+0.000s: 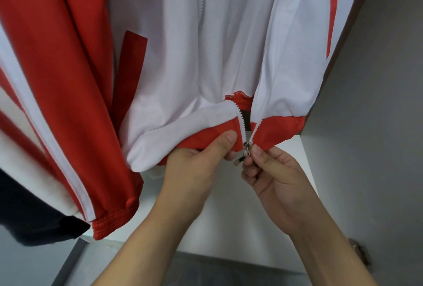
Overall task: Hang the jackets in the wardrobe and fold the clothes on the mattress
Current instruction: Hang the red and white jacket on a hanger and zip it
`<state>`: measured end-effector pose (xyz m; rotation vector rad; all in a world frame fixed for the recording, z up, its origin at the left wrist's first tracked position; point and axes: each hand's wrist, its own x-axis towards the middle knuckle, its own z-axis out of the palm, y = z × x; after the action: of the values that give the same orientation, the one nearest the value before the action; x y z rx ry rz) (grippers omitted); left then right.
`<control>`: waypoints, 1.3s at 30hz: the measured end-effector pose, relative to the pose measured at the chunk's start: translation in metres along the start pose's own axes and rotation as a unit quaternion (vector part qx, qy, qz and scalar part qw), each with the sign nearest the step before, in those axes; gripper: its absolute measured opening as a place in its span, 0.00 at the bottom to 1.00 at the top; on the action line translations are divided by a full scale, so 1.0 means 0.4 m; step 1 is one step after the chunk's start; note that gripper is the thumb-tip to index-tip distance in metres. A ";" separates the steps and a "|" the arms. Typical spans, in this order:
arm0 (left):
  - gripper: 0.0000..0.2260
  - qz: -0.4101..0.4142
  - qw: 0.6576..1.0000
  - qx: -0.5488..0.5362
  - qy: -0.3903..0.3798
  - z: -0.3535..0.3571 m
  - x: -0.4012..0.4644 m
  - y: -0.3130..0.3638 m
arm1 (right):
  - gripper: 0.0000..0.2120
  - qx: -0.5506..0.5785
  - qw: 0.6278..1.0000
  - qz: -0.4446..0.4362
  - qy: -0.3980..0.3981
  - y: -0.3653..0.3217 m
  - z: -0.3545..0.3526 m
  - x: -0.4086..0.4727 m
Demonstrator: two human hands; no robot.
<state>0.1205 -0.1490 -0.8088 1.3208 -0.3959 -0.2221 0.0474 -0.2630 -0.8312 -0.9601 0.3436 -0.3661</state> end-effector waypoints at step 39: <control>0.26 -0.136 0.864 0.463 -0.141 -0.029 -0.008 0.046 | 0.06 -0.036 0.998 -0.016 0.057 -0.002 -0.011 0.011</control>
<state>0.1211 -0.1329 -0.7937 2.3179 -0.5974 -0.5043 0.0493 -0.2689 -0.8333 -1.0183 0.4481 -0.4404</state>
